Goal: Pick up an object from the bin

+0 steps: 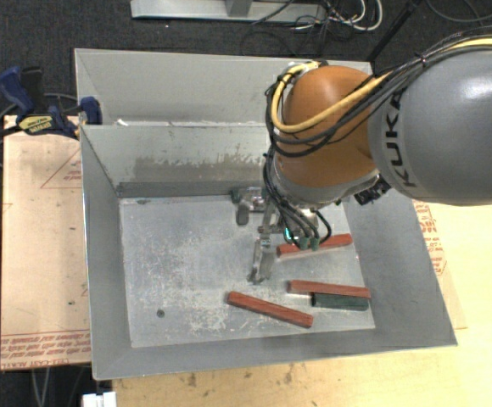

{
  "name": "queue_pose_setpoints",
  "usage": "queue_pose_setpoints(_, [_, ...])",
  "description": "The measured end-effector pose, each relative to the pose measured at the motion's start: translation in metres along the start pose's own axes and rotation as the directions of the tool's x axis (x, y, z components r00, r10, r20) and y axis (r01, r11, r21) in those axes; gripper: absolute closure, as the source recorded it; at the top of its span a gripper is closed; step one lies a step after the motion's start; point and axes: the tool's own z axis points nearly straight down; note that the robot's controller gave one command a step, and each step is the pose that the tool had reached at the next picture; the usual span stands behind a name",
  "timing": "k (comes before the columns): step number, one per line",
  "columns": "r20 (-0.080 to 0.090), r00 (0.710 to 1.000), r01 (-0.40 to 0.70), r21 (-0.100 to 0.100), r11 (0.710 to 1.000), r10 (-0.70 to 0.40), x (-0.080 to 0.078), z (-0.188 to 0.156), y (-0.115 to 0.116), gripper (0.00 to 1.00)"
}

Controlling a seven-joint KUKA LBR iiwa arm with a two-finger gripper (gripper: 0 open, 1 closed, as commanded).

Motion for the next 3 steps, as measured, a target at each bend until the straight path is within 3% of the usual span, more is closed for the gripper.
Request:
queue_pose_setpoints(1, [-0.002, 0.999, 0.036, 0.001, 0.999, -0.036, 0.040, 0.139, -0.056, 0.00])
queue_pose_setpoints(2, [0.007, 0.999, 0.038, -0.001, 0.999, -0.038, 0.037, 0.134, -0.054, 1.00])
queue_pose_setpoints(3, [0.016, 0.999, 0.051, 0.000, 0.999, -0.051, 0.042, -0.001, -0.040, 1.00])
